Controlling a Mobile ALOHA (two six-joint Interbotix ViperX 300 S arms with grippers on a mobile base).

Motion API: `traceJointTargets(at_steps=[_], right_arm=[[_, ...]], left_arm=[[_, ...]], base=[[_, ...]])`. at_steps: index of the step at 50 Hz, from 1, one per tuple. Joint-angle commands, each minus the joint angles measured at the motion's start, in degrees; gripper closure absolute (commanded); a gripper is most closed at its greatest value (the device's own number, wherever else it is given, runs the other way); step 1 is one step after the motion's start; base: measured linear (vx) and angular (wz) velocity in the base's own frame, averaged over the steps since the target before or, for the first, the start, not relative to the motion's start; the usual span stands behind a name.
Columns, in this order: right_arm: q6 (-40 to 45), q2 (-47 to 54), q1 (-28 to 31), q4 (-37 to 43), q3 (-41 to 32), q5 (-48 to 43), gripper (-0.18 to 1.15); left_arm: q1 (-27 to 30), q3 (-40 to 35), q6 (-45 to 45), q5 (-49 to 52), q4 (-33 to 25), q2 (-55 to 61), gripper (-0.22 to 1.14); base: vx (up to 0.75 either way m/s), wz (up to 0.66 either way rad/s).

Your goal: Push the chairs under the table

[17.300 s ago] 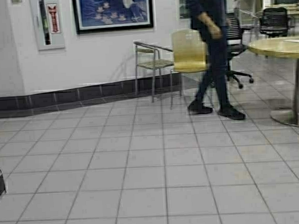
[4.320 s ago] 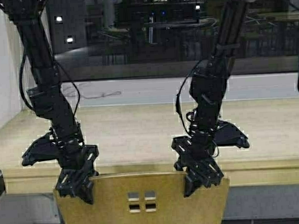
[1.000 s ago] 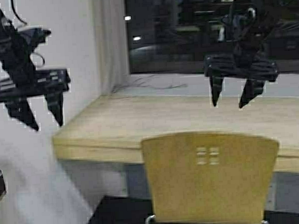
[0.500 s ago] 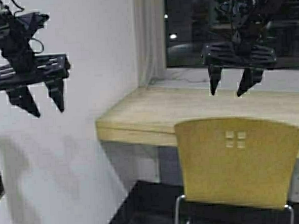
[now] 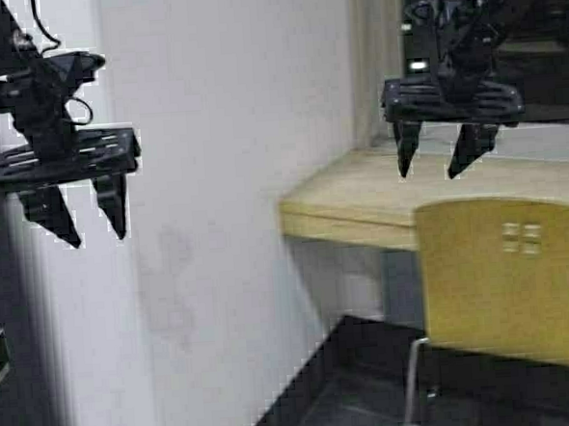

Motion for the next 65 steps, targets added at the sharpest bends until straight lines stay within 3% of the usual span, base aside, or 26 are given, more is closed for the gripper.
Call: traceJointTargets(at_steps=[1,19,65], right_arm=[[0.00,-0.44,0.00,-0.09,-0.44,-0.18,0.04],[-0.26,-0.09,0.00,-0.26,-0.79,0.97,0.04],[-0.70,5.27,-0.79,-2.11,-2.90,2.72,0.04]], left_arm=[[0.09,-1.49,-0.09,-0.35,0.18,-0.70,0.05],[0.09,-2.72,-0.53,-0.35,-0.44,-0.88,0.05],[0.09,-2.81,-0.62,0.26,-0.18,2.20,0.05]], base=[[-0.33,0.36],[-0.36,0.26],[-0.37,0.01]])
